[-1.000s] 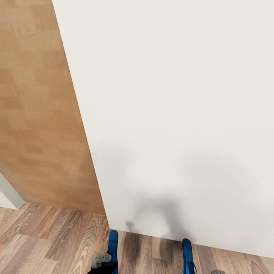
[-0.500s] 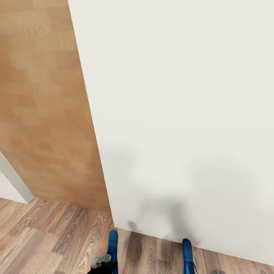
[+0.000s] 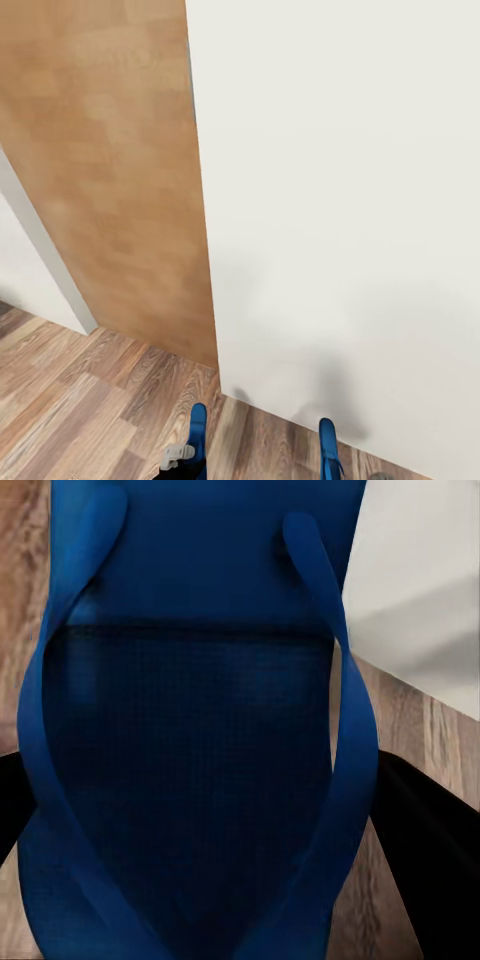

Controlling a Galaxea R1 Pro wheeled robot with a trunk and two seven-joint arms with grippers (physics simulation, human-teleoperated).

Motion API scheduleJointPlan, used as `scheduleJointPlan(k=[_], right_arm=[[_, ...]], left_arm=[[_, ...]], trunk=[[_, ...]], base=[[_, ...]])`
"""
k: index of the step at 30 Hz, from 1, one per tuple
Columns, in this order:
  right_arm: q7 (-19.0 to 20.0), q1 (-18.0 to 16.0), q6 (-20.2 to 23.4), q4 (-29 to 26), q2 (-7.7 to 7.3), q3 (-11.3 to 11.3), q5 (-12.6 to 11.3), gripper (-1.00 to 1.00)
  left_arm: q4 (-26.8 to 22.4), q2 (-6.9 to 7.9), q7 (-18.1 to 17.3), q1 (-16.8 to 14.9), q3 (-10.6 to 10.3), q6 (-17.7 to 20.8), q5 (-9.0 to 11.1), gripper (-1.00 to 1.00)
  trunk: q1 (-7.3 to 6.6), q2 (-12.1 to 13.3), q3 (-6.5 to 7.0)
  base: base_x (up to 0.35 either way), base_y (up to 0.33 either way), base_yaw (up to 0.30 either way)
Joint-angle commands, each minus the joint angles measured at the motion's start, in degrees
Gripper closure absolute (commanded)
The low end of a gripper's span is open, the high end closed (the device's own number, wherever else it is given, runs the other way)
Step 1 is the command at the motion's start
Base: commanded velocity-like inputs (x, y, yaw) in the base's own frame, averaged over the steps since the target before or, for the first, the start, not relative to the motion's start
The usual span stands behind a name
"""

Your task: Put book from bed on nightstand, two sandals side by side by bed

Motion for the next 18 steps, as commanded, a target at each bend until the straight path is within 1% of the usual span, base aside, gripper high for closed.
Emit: scheduleJointPlan(k=[1,18], right_arm=[[0.0,-0.01,0.25,0.01,-0.01,-0.1,-0.2,1.0],[-0.04,-0.01,0.25,0.01,0.0,-0.1,-0.08,1.0]], left_arm=[[0.1,0.0,-0.11,-0.06,-0.25,-0.25,0.34,1.0],[0.1,-0.01,-0.11,-0.07,-0.25,-0.25,0.34,1.0]], trunk=[[-0.01,-0.02,-0.05],[-0.01,-0.02,-0.05]], base=[[0.0,0.0,0.291],[0.0,0.0,0.291]])
